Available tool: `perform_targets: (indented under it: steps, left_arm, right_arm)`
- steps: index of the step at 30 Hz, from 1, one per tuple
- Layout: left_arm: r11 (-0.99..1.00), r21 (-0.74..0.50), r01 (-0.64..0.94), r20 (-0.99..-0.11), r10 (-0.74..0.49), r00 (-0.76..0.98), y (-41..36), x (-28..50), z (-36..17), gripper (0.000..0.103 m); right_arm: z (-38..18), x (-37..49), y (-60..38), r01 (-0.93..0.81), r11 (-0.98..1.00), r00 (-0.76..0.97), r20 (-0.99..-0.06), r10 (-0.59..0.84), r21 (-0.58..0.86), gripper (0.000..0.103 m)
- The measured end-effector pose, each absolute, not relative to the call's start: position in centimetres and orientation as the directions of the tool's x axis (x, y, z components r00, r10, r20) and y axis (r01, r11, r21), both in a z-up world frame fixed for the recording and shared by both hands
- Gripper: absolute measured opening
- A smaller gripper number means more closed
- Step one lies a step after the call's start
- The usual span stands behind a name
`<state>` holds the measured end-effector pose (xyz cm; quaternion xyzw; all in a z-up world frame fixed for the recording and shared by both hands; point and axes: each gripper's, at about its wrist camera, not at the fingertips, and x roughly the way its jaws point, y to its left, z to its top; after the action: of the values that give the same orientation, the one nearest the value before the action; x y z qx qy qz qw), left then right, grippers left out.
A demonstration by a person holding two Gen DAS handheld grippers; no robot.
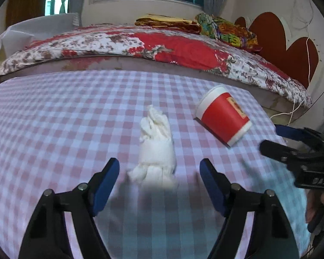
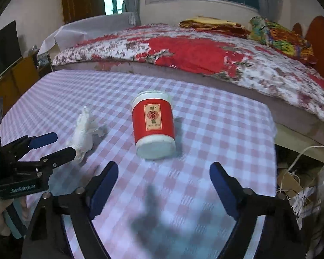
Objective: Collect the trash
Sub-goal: 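Grasp the white tissue with the left gripper while the right grasps the red paper cup, then carry the white tissue and red paper cup over the black bin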
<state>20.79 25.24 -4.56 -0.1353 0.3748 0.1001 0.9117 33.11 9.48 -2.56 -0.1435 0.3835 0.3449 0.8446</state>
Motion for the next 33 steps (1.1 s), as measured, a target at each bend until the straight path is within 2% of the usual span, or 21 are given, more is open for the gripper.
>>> perform_targets:
  steps: [5,7,9,11,14,15,16,19,33]
  left_arm:
    - [0.944,-0.168,-0.284,-0.729,0.075,0.68,25.8,22.0,-5.4,0.078]
    - [0.945,-0.172,-0.279,-0.735,0.066,0.675,25.9,22.2,-5.7,0.077]
    - [0.947,-0.17,-0.274,-0.737,0.063,0.672,25.8,22.4,-5.9,0.077]
    - [0.946,-0.176,-0.272,-0.738,0.056,0.672,25.6,22.4,-5.9,0.074]
    - [0.947,-0.18,-0.266,-0.735,0.05,0.677,25.6,22.6,-5.9,0.06]
    - [0.947,-0.184,-0.263,-0.738,0.044,0.673,25.6,22.9,-6.0,0.048]
    - [0.947,-0.193,-0.258,-0.74,0.032,0.672,25.6,22.9,-6.0,0.042]
    - [0.949,-0.191,-0.25,-0.733,0.032,0.68,25.5,23.0,-5.8,0.039]
    - [0.964,-0.171,-0.202,-0.685,0.031,0.728,21.3,19.5,-2.7,0.039]
  right_arm:
    - [-3.9,35.1,12.3,-0.719,0.695,0.441,-0.759,0.479,0.02,0.084]
    - [-4.5,35.7,13.2,-0.728,0.686,0.432,-0.766,0.476,0.016,0.08]
    - [-5.1,36.4,13.9,-0.736,0.677,0.416,-0.777,0.472,0.018,0.067]
    - [-5.6,36.9,14.3,-0.741,0.672,0.402,-0.787,0.469,0.022,0.059]
    - [-5.8,37.0,14.3,-0.743,0.669,0.395,-0.784,0.479,0.034,0.058]
    - [-5.7,37.0,14.2,-0.743,0.668,0.394,-0.782,0.483,0.039,0.058]
    - [-5.6,36.8,14.1,-0.742,0.669,0.399,-0.778,0.485,0.038,0.058]
    - [-5.0,36.2,13.7,-0.744,0.668,0.41,-0.768,0.492,0.031,0.058]
    - [-1.5,29.9,8.0,-0.72,0.694,0.472,-0.73,0.494,0.004,0.057]
